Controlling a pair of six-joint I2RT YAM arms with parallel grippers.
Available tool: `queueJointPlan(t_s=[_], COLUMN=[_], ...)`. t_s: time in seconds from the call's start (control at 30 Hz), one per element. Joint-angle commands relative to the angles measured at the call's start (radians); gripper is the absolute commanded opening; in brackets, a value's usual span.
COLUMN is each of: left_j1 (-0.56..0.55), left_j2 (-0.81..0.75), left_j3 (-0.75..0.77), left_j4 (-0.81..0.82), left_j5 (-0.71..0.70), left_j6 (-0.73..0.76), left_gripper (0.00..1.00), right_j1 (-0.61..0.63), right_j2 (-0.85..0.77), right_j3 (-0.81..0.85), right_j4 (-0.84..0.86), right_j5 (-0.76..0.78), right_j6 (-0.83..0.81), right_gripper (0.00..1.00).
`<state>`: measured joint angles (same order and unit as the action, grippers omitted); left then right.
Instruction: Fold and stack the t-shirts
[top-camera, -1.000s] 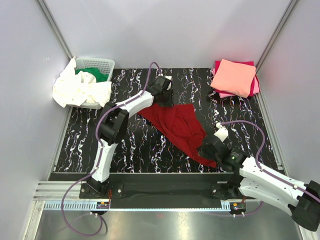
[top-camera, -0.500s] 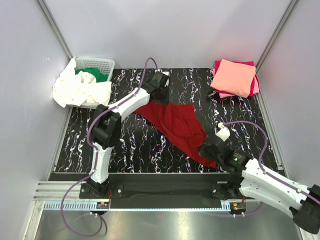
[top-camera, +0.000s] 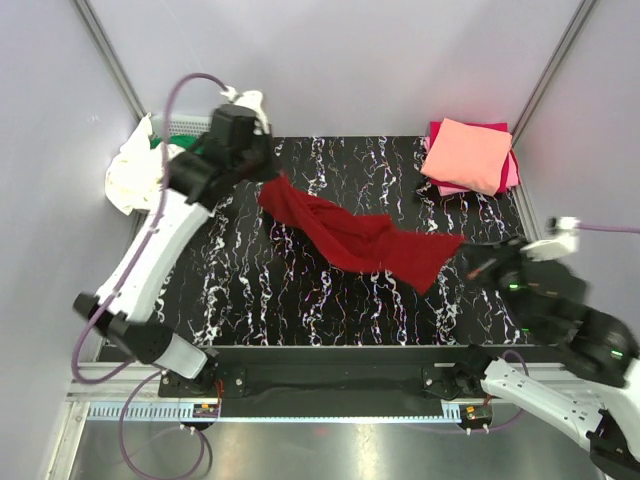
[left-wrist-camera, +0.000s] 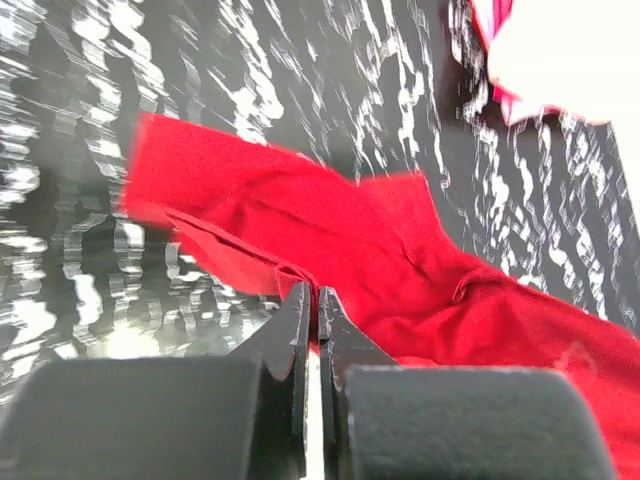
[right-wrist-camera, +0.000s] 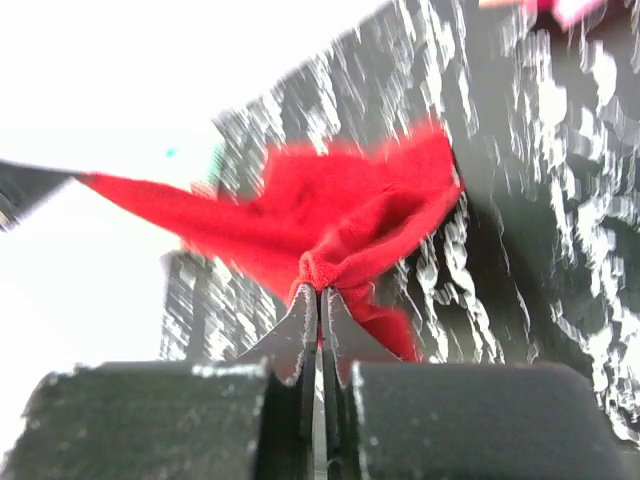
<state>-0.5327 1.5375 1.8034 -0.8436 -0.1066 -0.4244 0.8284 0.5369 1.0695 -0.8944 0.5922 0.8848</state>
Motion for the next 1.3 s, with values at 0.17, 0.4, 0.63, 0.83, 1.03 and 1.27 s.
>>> queueJointPlan(t_s=[0.17, 0.4, 0.63, 0.83, 1.03, 1.27], left_j1=[0.163, 0.185, 0.185, 0.185, 0.236, 0.493], left_j2=[-0.246, -0.493, -0.712, -0.651, -0.363, 0.132], left_j3=[0.359, 0.304, 0.102, 0.013, -0.052, 0.034], left_j4=[-0.337, -0.329, -0.222, -0.212, -0.164, -0.057], left_j5=[-0.105, -0.2, -0.171, -0.137, -0.154, 0.097], left_j6=[0.104, 0.13, 0.131, 0.119, 0.122, 0.093], left_gripper=[0.0, 0.0, 0.0, 0.0, 0.0, 0.59], right_j1=[-0.003, -0.002, -0.002, 0.027, 0.1, -0.59], right_j2=[0.038, 0.02, -0.071, 0.097, 0.412, 1.247], right_j3=[0.519, 0.705, 0.644, 0.613, 0.488, 0.994], right_j4=[-0.172, -0.17, -0.032, 0.069, 0.565, 0.081], right_j5=[0.273, 0.314, 0.308, 0.398, 0.561, -0.291], right_j6=[-0.23, -0.325, -0.438, -0.55, -1.007, -0.603], right_gripper=[0.0, 0.0, 0.0, 0.0, 0.0, 0.24])
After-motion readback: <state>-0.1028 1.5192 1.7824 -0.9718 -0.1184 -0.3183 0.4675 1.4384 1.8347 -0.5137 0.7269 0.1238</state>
